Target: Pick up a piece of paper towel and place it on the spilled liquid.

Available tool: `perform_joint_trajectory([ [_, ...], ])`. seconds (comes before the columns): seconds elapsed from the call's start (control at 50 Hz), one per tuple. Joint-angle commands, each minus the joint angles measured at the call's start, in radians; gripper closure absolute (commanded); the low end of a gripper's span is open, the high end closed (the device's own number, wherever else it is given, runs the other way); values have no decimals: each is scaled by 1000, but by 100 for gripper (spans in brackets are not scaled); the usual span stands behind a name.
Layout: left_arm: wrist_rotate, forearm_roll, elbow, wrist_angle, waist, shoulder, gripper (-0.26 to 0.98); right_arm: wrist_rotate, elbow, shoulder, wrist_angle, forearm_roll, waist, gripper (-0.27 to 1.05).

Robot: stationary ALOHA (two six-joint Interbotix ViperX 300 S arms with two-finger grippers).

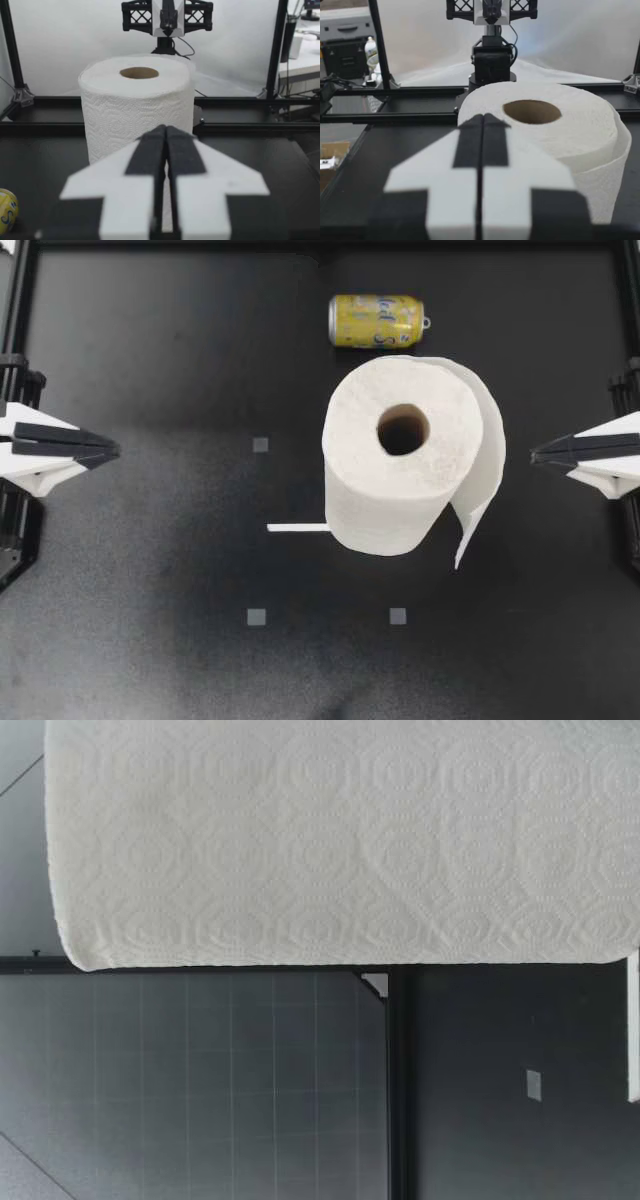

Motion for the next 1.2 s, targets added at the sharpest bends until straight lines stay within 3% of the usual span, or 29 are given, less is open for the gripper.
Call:
perform_joint_trajectory([
  [0.0, 3, -2, -21, -2, -11, 28, 63, 5, -20, 6, 2, 0, -11, 71],
  [0.1, 8, 0, -37, -2, -11, 51, 68, 8, -57, 8, 84, 0, -11, 81],
  [0.26, 9, -2, -84, -2, -11, 91, 68, 3, -176, 18, 370, -3, -11, 81],
  [0.52, 15, 0, -275, 3, -5, 308, 68, 23, -373, 83, 868, -25, -11, 82],
  [0.66, 15, 0, -357, -12, 21, 448, 68, 112, -403, 132, 989, -51, 0, 82],
  [0.8, 15, 2, -430, -11, 41, 534, 68, 284, -388, 115, 1022, -247, 118, 82],
  [0.9, 18, 8, -483, 18, 52, 568, 68, 472, -408, 144, 1215, -446, 216, 82],
  [1.06, 51, 9, -555, 81, 58, 614, 68, 746, -506, 230, 1582, -724, 551, 82],
  [1.18, 58, 11, -624, 123, 61, 675, 68, 919, -557, 348, 1773, -847, 739, 82],
])
